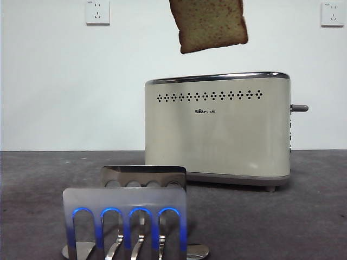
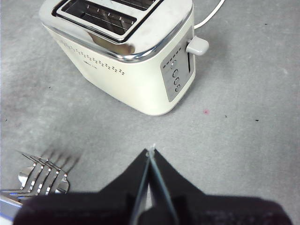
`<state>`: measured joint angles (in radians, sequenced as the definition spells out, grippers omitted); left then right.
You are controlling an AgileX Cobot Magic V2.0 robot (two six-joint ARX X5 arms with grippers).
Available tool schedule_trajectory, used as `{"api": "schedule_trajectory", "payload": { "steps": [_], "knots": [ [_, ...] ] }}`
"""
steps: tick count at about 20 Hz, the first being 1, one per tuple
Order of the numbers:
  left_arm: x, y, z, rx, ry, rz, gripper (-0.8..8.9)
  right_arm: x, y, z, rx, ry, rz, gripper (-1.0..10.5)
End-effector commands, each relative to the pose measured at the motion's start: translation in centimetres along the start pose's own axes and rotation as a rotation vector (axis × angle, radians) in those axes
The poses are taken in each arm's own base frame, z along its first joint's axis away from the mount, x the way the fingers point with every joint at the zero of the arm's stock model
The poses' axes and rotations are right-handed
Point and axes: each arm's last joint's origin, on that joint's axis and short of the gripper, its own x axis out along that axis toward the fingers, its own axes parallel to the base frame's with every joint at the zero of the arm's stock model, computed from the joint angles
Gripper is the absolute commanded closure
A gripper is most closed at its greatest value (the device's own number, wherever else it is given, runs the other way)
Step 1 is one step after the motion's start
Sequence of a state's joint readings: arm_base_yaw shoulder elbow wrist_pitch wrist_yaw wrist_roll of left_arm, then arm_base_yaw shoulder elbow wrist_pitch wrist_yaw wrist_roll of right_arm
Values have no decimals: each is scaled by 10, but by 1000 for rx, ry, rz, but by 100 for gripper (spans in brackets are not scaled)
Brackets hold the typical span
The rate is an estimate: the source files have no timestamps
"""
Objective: Pick up a slice of bread from the rack,put the bread on the toaster,press the button
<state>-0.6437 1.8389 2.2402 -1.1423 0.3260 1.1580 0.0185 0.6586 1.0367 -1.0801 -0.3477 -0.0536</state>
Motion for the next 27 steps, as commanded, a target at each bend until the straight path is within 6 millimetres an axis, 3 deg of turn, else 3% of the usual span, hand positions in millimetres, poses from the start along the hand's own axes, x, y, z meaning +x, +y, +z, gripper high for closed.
{"api": "schedule_trajectory", "payload": {
  "steps": [1, 15, 27],
  "knots": [
    [11, 3, -6, -25, -7, -20, 825, 0, 0, 1, -15, -4, 2, 947],
    [50, 5, -25, -87, 19, -109, 825, 0, 0, 1, -32, -3, 2, 947],
    [57, 11, -39, -101, 43, -98, 825, 13, -5, 6, -43, 50, 6, 947]
  ]
}}
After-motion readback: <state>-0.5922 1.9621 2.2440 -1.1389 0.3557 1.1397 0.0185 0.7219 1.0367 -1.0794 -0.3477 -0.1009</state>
